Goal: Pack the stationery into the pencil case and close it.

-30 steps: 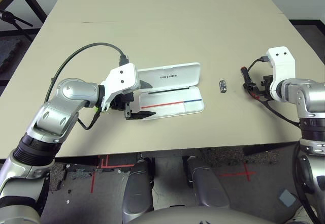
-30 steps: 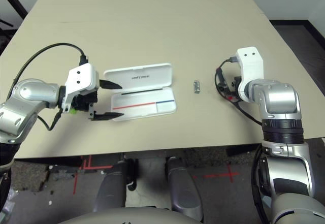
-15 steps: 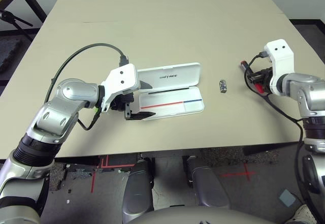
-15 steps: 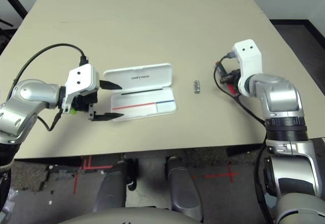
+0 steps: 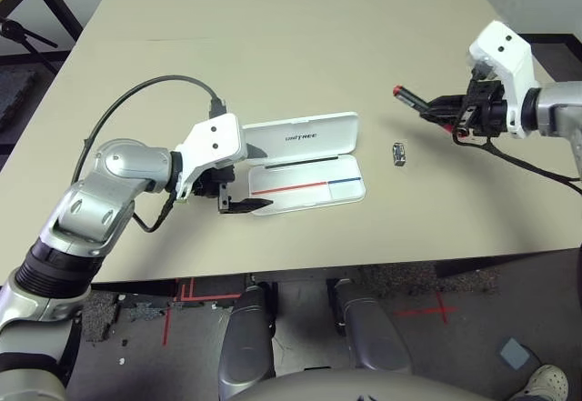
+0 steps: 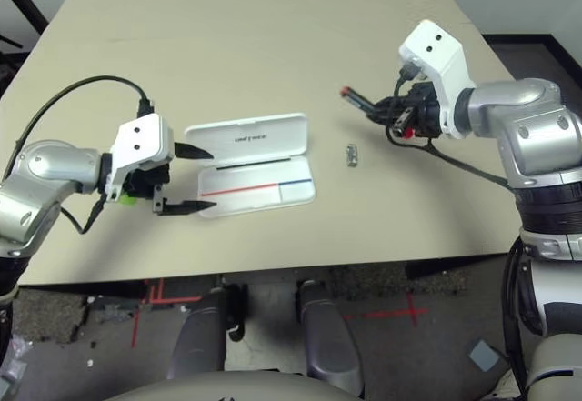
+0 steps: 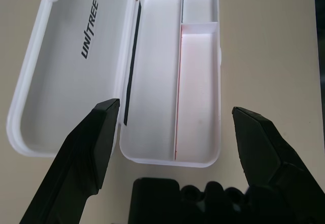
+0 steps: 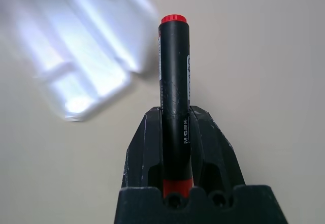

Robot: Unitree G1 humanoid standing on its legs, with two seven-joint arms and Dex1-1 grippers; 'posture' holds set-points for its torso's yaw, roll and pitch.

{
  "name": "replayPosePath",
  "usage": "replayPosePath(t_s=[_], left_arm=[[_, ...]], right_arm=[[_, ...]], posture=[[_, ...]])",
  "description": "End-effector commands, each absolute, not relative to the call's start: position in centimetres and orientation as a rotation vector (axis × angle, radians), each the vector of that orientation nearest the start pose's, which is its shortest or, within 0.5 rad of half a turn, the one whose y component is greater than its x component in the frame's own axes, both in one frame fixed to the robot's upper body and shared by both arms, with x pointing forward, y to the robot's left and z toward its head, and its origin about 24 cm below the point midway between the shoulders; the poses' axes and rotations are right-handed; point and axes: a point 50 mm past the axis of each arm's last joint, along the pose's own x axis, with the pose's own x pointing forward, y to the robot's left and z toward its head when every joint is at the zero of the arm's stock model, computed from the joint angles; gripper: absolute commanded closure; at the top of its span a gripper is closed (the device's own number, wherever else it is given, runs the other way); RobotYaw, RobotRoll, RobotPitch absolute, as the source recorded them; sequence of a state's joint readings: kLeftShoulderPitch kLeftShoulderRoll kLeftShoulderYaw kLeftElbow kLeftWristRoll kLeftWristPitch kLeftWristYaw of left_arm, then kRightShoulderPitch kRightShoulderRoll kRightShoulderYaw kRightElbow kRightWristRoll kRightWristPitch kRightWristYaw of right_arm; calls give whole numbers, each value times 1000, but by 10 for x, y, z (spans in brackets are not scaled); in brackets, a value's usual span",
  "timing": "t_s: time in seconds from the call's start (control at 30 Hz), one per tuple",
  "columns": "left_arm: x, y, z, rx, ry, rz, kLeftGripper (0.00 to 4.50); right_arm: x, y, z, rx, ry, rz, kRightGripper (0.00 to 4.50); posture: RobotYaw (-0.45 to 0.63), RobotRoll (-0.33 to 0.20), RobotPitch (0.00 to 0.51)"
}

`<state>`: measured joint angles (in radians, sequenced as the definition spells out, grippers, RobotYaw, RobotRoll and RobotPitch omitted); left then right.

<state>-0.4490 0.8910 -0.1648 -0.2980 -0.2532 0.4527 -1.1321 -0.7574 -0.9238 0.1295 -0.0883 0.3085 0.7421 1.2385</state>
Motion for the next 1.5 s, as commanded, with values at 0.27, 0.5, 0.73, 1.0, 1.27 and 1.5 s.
replayPosePath(t_s=[0.27,0.5,0.73,1.0,1.27,1.5], left_arm=[[263,192,183,759,260,-1162,0],[259,192,181,758,270,-1152,0],[256,193,178,758,281,-1135,0],[256,192,177,749,281,-1126,0],[256,194,176,730,298,-1096,0],[259,201,174,666,355,-971,0]], right_arm=[[294,-149,213,-633,339,1343,4018],[300,-120,204,-714,311,1428,4018],[310,-101,198,-790,253,1422,4018],[321,-88,180,-932,214,1393,4018],[327,-84,173,-940,158,1350,2956],[330,-90,184,-827,158,1349,286]], posture=[[-55,0,201],[-39,0,203],[-16,0,206],[-8,0,208],[-8,0,206],[-13,0,205]])
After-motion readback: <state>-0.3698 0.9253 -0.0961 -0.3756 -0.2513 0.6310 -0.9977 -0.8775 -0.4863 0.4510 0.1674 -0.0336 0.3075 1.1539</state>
